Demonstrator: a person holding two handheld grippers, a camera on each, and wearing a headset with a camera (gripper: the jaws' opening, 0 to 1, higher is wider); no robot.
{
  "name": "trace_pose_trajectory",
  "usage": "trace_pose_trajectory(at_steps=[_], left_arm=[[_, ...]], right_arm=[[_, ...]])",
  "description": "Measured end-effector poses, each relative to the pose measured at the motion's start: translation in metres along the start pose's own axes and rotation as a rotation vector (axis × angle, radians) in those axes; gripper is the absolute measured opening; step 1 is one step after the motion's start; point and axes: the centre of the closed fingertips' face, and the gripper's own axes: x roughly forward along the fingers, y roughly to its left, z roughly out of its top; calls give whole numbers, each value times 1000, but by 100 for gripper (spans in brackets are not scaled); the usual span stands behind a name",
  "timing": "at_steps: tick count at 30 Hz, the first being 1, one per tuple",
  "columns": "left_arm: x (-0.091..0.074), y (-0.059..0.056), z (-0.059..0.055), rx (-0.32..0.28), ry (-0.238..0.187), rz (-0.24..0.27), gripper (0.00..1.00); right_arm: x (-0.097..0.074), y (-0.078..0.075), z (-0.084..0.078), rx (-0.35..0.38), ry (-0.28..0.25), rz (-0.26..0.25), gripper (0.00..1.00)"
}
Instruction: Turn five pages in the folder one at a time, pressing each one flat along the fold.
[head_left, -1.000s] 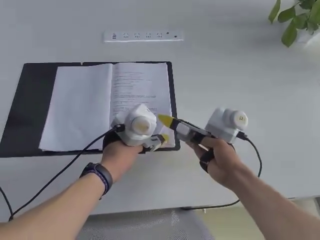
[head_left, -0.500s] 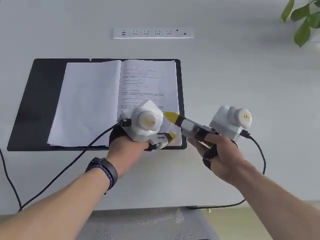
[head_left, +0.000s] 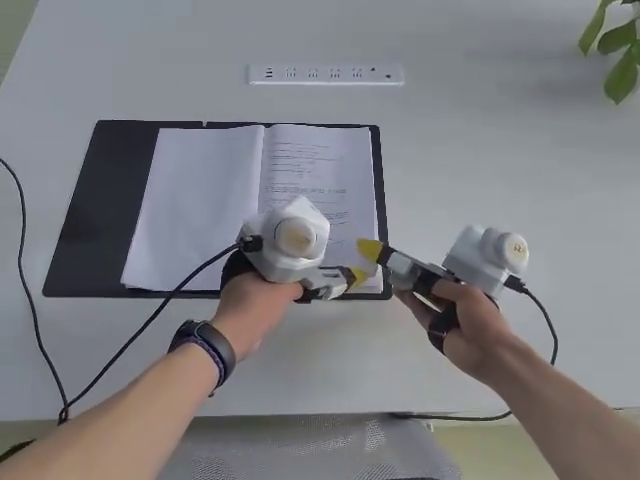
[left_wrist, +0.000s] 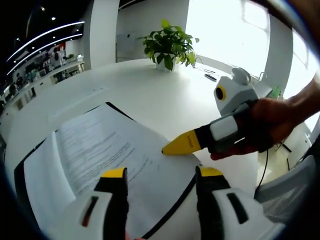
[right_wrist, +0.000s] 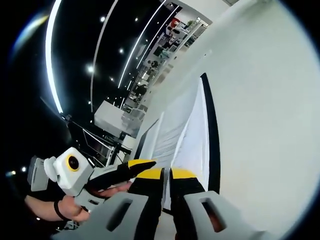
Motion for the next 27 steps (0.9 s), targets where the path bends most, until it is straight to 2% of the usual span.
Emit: trace_pose_trajectory(at_steps=[8, 12, 27], left_arm=[[-21, 7, -12, -4, -4, 14, 55], [-30, 13, -20, 4, 11, 20, 57], [-62, 31, -25, -18, -26, 43, 58]], right_arm=[[0, 6, 3, 16, -36, -22, 0], [-1, 6, 4, 28, -45, -35, 0], [-5, 19, 6, 3, -65, -66, 0]])
